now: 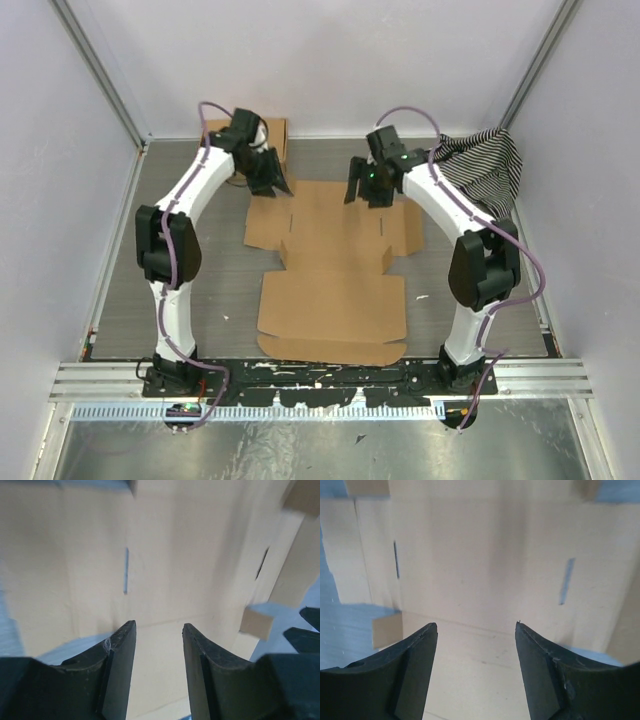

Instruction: Fold the paper box

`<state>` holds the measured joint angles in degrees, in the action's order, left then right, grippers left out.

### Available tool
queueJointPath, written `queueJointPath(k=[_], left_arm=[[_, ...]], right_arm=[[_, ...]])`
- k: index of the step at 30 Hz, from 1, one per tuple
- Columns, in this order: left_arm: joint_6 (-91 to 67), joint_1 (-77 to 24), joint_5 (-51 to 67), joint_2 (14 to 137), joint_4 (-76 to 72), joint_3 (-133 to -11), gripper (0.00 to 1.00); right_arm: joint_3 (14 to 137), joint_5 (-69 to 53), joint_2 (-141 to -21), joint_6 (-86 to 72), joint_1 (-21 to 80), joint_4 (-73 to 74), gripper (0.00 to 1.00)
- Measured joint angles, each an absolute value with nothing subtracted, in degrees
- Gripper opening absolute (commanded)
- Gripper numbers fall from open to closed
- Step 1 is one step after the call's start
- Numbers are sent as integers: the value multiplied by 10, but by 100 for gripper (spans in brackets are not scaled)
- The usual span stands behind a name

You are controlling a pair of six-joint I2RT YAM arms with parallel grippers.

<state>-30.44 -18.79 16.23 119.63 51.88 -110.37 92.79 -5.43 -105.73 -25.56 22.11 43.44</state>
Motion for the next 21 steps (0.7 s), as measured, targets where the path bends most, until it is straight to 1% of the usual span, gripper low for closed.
queueJointPath(k=[4,6,9,15,18,21], left_arm=[[-315,-152,141,1220,522,-1191,48],[-321,-143,132,1262,523,-1257,48],[-331,-145,129,1328,521,-1319,47],[-352,-156,125,1440,521,-1372,46],[-362,-159,123,1460,513,-1392,45],[-368,-161,118,1461,507,-1411,41]], right_arm=[[963,-38,-1060,-239,171,441,68],[970,-27,-1069,-232,149,445,68],[972,-11,-1092,-220,131,445,68],[972,-8,-1143,-207,129,445,68],[973,-12,-1152,-206,125,445,68],[983,-16,-1156,-204,117,447,68]])
